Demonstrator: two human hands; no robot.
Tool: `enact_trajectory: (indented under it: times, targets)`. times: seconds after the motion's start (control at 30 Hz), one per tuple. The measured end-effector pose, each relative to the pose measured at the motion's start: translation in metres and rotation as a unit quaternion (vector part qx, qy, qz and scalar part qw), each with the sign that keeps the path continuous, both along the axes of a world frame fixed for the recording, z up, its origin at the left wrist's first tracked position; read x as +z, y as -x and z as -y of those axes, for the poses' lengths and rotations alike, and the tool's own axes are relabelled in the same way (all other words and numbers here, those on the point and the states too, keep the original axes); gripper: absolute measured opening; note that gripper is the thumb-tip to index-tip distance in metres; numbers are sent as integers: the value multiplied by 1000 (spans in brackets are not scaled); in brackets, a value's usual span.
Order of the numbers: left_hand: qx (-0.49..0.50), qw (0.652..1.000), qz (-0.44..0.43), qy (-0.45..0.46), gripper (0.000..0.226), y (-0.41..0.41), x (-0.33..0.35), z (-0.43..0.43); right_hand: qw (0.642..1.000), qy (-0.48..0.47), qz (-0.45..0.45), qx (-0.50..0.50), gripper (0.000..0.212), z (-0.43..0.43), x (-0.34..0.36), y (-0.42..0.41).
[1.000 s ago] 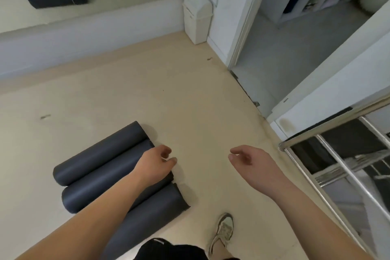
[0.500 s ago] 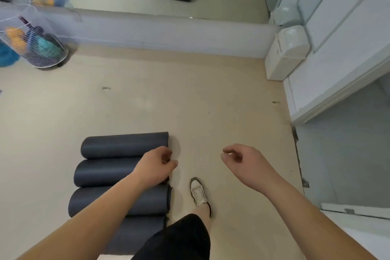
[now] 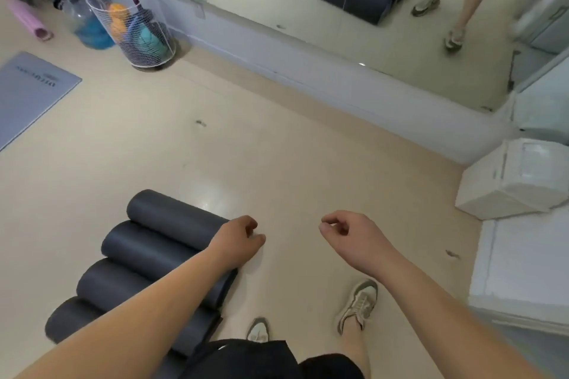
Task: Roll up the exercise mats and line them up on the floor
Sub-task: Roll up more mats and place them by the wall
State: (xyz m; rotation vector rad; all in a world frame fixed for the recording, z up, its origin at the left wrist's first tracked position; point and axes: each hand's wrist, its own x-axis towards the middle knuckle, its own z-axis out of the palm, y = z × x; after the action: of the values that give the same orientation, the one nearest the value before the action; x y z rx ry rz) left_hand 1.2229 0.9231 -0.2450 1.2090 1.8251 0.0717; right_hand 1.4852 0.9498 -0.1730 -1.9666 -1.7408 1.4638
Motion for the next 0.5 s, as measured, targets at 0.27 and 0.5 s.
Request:
enact_trajectory:
  times: [0.27, 0.5]
  targets:
    - [114, 992, -53, 25, 55, -36, -88, -81, 981, 7, 19, 192, 21, -162, -88, -32]
    - [142, 984, -91, 50, 60, -18, -235, -124, 974, 45, -13, 220, 19, -212, -242, 7]
